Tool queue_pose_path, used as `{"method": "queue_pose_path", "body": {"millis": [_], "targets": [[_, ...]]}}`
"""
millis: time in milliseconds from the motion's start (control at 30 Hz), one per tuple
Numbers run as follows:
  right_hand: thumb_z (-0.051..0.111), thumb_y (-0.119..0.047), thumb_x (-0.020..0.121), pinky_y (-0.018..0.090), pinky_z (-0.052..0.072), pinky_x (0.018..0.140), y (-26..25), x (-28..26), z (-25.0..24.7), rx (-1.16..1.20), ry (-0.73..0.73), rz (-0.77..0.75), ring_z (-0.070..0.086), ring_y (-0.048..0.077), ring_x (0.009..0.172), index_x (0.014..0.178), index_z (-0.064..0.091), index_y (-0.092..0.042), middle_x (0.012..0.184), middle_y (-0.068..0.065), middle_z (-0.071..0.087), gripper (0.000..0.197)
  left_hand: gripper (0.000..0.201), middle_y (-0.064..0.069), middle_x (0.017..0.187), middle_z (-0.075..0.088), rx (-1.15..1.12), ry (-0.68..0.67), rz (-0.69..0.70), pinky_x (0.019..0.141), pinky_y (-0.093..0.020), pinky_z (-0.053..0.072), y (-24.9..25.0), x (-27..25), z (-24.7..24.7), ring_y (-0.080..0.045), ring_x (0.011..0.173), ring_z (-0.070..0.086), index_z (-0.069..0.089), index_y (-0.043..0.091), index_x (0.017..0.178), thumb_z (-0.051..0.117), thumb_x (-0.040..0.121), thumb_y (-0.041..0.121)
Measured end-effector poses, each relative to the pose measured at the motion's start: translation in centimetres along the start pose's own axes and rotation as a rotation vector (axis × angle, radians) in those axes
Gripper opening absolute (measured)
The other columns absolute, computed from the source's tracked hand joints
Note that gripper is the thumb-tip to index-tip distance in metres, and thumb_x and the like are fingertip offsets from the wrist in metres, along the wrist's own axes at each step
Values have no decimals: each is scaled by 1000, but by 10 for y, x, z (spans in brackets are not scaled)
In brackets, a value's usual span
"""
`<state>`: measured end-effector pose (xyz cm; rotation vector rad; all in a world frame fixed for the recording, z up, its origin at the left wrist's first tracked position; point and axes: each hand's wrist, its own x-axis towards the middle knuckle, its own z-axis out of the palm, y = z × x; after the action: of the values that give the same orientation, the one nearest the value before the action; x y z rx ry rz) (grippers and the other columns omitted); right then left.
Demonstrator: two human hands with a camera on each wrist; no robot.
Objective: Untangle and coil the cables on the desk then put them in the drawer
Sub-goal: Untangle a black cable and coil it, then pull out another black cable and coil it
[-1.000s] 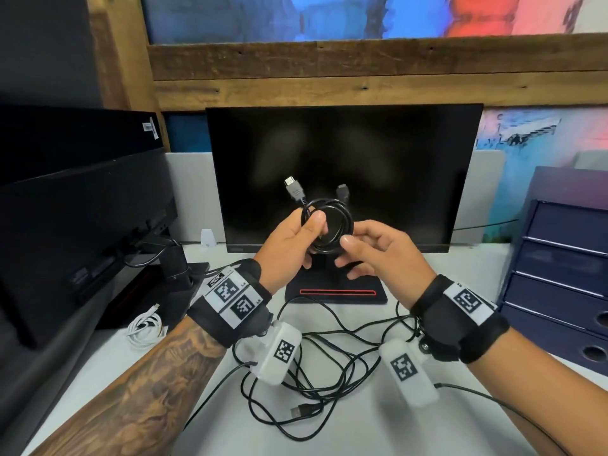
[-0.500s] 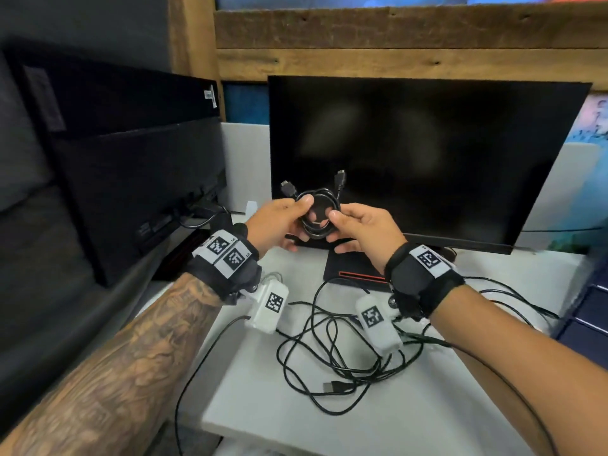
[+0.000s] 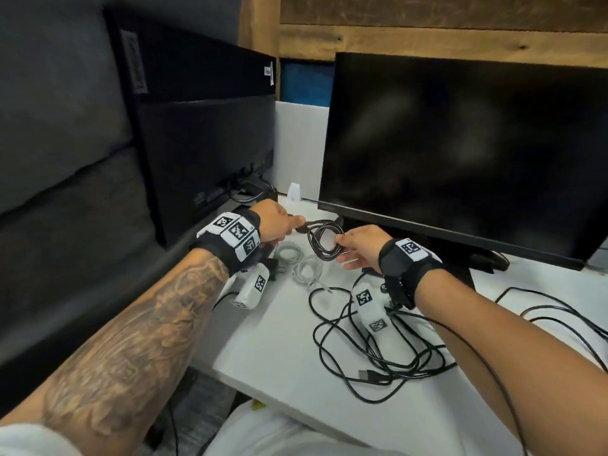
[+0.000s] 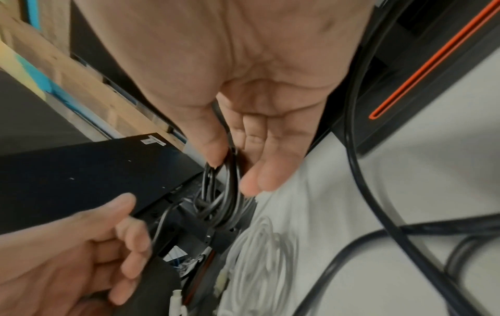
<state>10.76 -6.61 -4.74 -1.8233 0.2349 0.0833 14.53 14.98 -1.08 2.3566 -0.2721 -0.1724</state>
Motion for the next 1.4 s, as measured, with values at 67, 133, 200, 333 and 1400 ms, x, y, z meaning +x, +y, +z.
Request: {"method": "queue_pose_path", "body": {"millis": [67,133,200,333,1400], "targets": [[63,-15,98,26,54,43,6,11,2,-47,36,78,66,18,59,99,60,-3,79,12,65,12,42,-7,76,65,32,-16,-6,46,-21,42,-1,-3,1,-22,65,57,66,10,87,59,94,50],[63,-15,98,25,52,39,9,21,3,-94,83,131,65,14,47,91,59,-5,74,11,64,13,43,-9,82,68,62,-31,-3,50,-22,44,-1,-5,2,-21,69,59,68,6,94,58,96,48],[62,-15,99,23,50,37,9,32,2,-145,126,163,61,12,38,85,57,-4,73,12,63,18,45,-9,88,70,83,-45,0,55,-24,46,-2,-6,4,-21,73,61,69,5,98,56,96,48],[64,-17,98,31,57,49,6,48,-7,-371,154,159,68,23,57,85,62,-1,80,14,67,21,46,-9,85,67,96,-68,-3,59,-25,47,-1,-5,6,-22,74,59,68,5,101,54,97,49],[70,-33,90,30,56,80,26,-132,-82,-956,-153,-198,65,4,80,89,74,-30,84,-13,71,5,28,-10,86,72,131,-295,383,75,-40,59,73,-26,76,-18,69,63,64,13,79,65,92,38]]}}
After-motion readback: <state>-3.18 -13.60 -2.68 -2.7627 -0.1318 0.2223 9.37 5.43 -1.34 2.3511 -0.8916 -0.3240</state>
